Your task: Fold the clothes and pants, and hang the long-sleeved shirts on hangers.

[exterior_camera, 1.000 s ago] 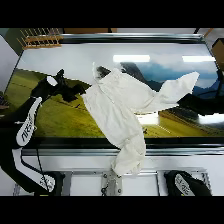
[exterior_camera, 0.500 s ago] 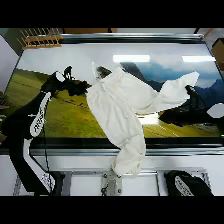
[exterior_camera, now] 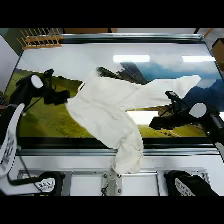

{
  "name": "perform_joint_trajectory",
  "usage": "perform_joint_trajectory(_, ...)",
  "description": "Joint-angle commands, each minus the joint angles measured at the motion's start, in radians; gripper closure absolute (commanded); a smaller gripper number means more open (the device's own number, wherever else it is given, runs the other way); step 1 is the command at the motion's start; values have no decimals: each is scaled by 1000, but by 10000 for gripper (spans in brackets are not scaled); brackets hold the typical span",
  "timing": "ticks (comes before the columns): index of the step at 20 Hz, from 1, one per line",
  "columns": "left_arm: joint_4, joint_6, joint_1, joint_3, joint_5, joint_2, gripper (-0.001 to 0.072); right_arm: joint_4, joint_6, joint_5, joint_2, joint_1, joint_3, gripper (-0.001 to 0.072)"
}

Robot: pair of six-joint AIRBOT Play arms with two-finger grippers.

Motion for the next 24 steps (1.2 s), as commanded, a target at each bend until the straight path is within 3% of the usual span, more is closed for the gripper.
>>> perform_joint_trajectory(1,79,1,8,-298,-121,328,688,-15,1,-3,-32,37,0,233)
perform_joint_trajectory(8,-142,1,5,-420,-391,638,687,-8,1,-11,-38,37,0,233)
perform_joint_trajectory(13,-146,1,6,-420,-544,731,687,-8,1,-11,-38,37,0,233)
perform_joint_trajectory(15,-145,2,6,-420,-543,756,687,-8,1,-13,-38,37,0,233)
perform_joint_trajectory(16,-145,2,6,-420,-523,763,602,-8,1,-15,-38,37,0,233)
perform_joint_trajectory(17,-145,2,6,-418,-497,763,254,-8,1,-16,-38,37,0,233)
perform_joint_trajectory(18,-144,2,6,-408,-458,753,-13,-8,1,-16,-38,37,0,233)
perform_joint_trajectory(20,-108,15,26,-343,-371,691,-13,-8,1,-16,-38,37,0,233)
perform_joint_trajectory(24,-89,143,168,-178,-128,453,-13,-8,1,-16,-38,37,0,233)
